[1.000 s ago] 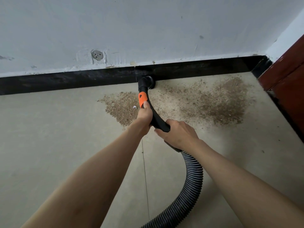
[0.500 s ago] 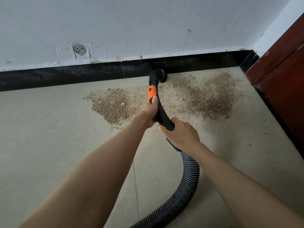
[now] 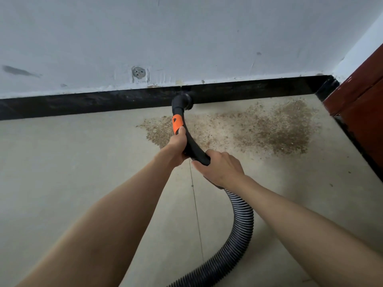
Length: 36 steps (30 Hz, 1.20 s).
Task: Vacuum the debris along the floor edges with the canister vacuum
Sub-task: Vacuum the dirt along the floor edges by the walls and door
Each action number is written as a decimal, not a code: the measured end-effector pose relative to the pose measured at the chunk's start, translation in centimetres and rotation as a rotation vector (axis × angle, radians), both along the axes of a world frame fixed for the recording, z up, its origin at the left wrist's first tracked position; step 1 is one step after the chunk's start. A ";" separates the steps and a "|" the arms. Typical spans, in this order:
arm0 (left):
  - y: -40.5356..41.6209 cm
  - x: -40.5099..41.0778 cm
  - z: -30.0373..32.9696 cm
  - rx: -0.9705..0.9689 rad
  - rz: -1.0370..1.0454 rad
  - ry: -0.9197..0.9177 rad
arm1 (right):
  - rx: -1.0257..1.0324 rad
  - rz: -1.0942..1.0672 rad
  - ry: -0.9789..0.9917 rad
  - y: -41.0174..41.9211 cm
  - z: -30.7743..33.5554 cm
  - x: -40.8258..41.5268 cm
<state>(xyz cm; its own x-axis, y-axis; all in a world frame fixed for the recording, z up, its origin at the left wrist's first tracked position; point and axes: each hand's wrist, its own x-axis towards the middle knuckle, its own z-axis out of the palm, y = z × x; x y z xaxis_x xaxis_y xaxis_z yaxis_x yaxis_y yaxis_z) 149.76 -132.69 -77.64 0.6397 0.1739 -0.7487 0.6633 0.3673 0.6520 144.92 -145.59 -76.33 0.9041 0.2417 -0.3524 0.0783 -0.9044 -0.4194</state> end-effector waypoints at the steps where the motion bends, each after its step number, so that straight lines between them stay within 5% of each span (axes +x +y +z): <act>1: 1.0 -0.5 0.1 0.016 0.029 -0.004 | 0.012 0.021 0.003 1.0 0.2 -0.3; 12: 12.2 -6.8 0.9 0.177 0.243 0.037 | 0.091 0.242 0.087 12.3 1.3 -3.8; 36: 12.4 -5.8 1.5 0.212 0.010 0.041 | 0.148 0.082 0.152 13.1 1.3 -4.0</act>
